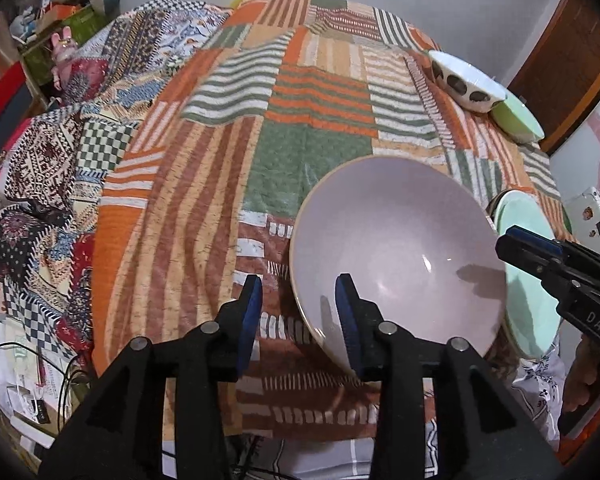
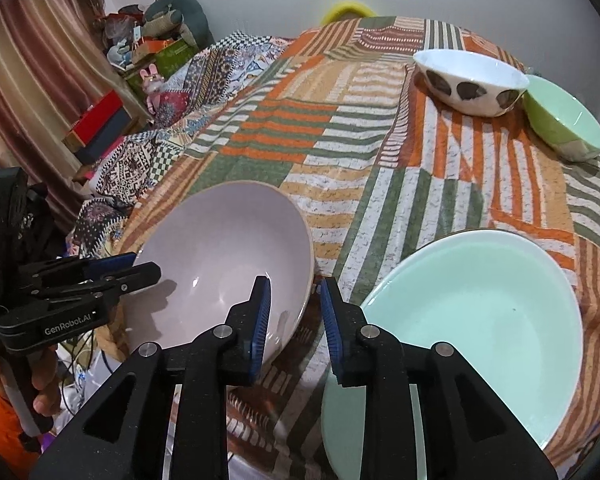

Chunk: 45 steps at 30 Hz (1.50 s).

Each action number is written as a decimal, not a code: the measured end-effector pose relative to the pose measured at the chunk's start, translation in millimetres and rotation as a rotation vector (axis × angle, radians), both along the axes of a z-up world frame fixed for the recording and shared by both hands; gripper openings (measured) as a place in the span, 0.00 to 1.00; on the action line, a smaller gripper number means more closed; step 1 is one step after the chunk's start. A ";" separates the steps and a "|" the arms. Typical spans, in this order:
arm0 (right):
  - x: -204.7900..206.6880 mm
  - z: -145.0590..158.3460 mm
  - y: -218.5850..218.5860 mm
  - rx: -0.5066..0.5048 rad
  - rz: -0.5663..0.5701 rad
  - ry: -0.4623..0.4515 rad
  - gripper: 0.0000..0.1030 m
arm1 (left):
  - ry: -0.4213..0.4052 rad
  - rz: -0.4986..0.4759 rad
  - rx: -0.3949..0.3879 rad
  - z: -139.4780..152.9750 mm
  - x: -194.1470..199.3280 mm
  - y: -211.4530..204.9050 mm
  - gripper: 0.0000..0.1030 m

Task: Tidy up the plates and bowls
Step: 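Lower the pink bowl onto the mint-green plate and open both tools, then grasp the rim of the white spotted bowl with both tools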

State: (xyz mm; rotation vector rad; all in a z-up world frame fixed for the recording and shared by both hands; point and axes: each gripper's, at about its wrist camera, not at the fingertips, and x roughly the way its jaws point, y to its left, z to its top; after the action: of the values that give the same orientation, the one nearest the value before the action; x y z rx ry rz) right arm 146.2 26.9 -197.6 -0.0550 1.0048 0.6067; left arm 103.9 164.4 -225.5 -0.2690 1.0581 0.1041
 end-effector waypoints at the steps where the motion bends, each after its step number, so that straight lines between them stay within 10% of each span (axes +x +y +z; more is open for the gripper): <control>1: -1.1 2.6 -2.2 0.002 -0.003 -0.005 0.23 | -0.006 0.002 0.001 3.5 -1.0 -0.5 0.37; 24: 5.4 97.3 -105.9 0.090 -0.175 -0.280 0.47 | -0.327 -0.107 0.075 129.5 31.4 -87.1 0.66; 45: 139.5 55.0 -122.4 0.092 -0.288 -0.159 0.50 | -0.257 -0.145 0.073 87.4 205.7 -111.1 0.79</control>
State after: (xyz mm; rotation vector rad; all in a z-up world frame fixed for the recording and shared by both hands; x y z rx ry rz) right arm 285.7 -95.6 -142.6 0.1195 0.8105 0.3779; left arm 309.7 53.4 -138.1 -0.1348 0.8132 -0.0228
